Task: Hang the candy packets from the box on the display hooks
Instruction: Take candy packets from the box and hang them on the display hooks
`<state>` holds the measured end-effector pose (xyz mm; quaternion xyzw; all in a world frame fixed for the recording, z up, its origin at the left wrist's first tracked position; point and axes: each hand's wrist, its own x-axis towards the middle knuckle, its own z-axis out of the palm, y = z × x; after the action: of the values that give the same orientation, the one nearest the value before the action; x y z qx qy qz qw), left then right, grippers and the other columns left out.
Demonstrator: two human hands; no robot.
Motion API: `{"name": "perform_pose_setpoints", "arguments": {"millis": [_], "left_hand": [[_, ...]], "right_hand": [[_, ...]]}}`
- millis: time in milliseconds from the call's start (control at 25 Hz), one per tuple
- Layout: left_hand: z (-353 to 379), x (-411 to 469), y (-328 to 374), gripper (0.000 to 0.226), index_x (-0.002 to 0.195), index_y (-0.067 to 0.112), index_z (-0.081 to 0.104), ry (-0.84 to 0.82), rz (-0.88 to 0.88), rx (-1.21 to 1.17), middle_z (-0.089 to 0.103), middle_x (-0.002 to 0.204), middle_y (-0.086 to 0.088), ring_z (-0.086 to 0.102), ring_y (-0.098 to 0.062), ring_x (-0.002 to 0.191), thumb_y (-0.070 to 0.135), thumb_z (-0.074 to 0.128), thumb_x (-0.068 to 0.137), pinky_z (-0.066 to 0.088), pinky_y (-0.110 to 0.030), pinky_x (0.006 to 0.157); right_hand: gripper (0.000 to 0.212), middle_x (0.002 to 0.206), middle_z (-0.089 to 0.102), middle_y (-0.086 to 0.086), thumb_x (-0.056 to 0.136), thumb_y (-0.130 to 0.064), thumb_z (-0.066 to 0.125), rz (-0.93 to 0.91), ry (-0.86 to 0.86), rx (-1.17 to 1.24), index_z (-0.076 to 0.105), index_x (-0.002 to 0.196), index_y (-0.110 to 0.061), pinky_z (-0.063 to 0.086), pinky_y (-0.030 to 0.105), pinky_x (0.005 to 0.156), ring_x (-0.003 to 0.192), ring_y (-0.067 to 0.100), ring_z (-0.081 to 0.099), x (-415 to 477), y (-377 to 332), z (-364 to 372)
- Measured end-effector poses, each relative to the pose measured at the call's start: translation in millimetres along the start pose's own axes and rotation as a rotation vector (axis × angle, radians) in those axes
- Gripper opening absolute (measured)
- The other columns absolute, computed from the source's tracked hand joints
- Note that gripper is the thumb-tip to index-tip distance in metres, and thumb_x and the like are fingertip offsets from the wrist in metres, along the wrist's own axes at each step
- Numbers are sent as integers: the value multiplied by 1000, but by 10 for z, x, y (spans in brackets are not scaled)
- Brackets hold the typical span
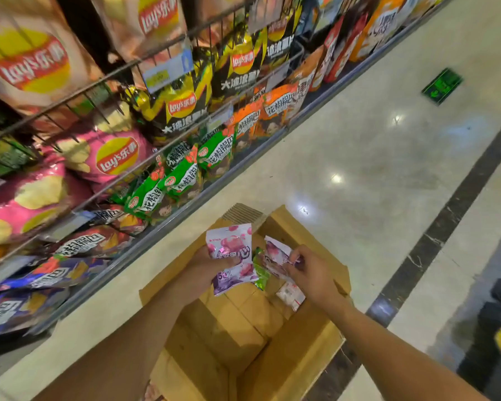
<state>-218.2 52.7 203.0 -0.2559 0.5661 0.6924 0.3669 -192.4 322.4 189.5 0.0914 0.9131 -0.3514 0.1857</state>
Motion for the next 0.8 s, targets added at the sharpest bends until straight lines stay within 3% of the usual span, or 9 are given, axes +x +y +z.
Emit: {"name": "perform_pose_setpoints", "arguments": {"millis": [160,240,320,400,480,560,600,680,800], "left_hand": [[21,-834,906,41,129,1,65,1,156,19,74,121,-20,75,-34,107,-8,71,90,64,-37,82],[40,-1273,1364,41,129,0,63,2,229,54,76,119,-16,76,-30,103,-8,72,90,64,-34,79],[46,-1775,1767,39,124,6,65,3,264,100,79,114,-9,77,-27,102,-2,78,88,63,-38,87],[78,-2246,2111,42,121,11,67,-19,289,96,77,120,-13,76,-28,105,3,83,83,59,-46,98],[198,-2778,2410,40,123,6,65,-35,342,123,79,112,-10,78,-14,91,-2,79,86,63,-32,84],[348,-3254,2587,31,116,5,60,-58,369,117,78,83,15,70,8,63,-11,69,91,54,-11,59],[432,-3530,2674,32,112,11,55,-87,382,111,71,80,21,63,14,54,-13,65,93,48,-6,53],[584,-3951,2811,37,114,16,45,-123,425,143,59,101,18,61,16,56,-9,64,95,47,-7,55],[639,-4117,2910,30,112,13,56,-189,433,128,79,106,2,74,-3,78,-6,69,94,59,-21,69]], "right_hand": [[32,86,62,-10,96,-12,72,-42,75,191,51,115,-27,45,13,60,71,-3,62,-517,-960,-898],[35,94,69,-8,96,-14,72,-32,115,302,57,126,-24,50,16,70,79,-3,67,-735,-1414,-1287],[24,99,75,1,96,-11,71,8,175,436,67,119,-16,59,37,82,89,17,73,-998,-1866,-1681],[21,102,75,15,96,-9,71,46,231,640,66,117,-5,62,47,85,95,34,74,-1331,-2332,-2046],[17,102,70,25,95,-2,69,35,298,833,62,111,0,64,44,79,92,39,72,-1660,-2782,-2379],[20,96,66,26,90,9,67,9,327,978,58,107,5,64,42,76,87,38,68,-1948,-3161,-2637],[26,96,64,26,84,11,66,-11,325,1046,58,109,7,64,43,78,88,38,66,-2074,-3316,-2728],[30,97,61,26,79,11,60,-59,298,1177,59,109,7,63,42,80,91,37,62,-2329,-3605,-2876],[21,96,58,22,89,15,52,-104,319,1281,58,101,-1,62,39,77,92,33,60,-2662,-3983,-3048]]}}
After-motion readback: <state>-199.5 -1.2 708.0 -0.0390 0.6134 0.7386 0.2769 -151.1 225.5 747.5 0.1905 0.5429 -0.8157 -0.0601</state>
